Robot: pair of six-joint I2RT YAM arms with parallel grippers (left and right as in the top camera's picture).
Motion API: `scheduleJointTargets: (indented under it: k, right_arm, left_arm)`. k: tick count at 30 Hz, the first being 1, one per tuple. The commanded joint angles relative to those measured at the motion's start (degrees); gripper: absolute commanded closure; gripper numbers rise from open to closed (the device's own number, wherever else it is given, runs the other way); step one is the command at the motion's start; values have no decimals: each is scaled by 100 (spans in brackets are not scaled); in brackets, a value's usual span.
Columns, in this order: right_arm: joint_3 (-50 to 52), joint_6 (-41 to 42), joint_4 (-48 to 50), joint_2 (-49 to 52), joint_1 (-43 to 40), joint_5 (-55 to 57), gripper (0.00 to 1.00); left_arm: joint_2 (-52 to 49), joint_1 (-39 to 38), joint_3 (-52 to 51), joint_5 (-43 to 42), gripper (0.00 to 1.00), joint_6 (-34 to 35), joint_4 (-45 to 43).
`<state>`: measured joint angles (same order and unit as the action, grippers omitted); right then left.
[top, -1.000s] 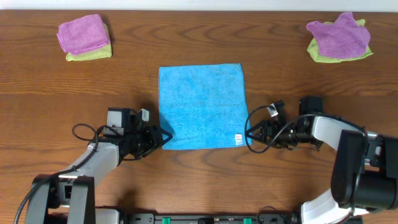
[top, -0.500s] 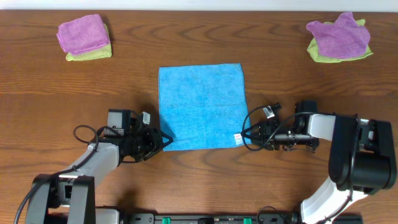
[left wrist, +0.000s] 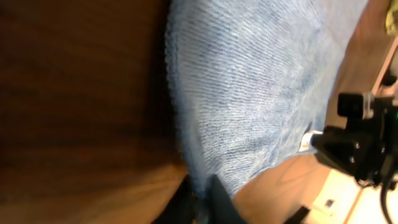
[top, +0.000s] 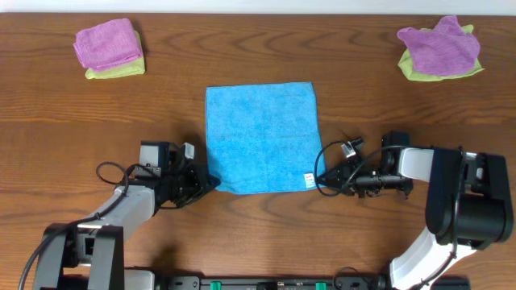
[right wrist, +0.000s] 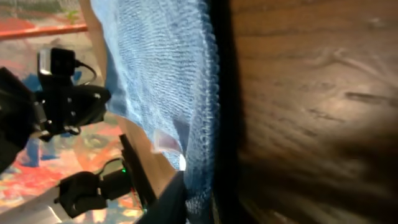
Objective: Fold the cloth
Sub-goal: 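Pinch the bottom corners of the blue cloth with both grippers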
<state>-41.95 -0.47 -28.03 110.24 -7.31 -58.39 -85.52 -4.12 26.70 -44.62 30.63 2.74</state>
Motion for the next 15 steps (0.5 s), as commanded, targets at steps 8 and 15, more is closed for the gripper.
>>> scheduleJointTargets:
  k: [8, 15]
  right_arm:
    - [-116, 299, -195, 122, -11, 459, 98]
    - [-804, 297, -898, -76, -4, 452, 98]
  left_arm:
    - [-63, 35, -61, -46, 94, 79, -205]
    - [-63, 37, 74, -87, 95, 431, -765]
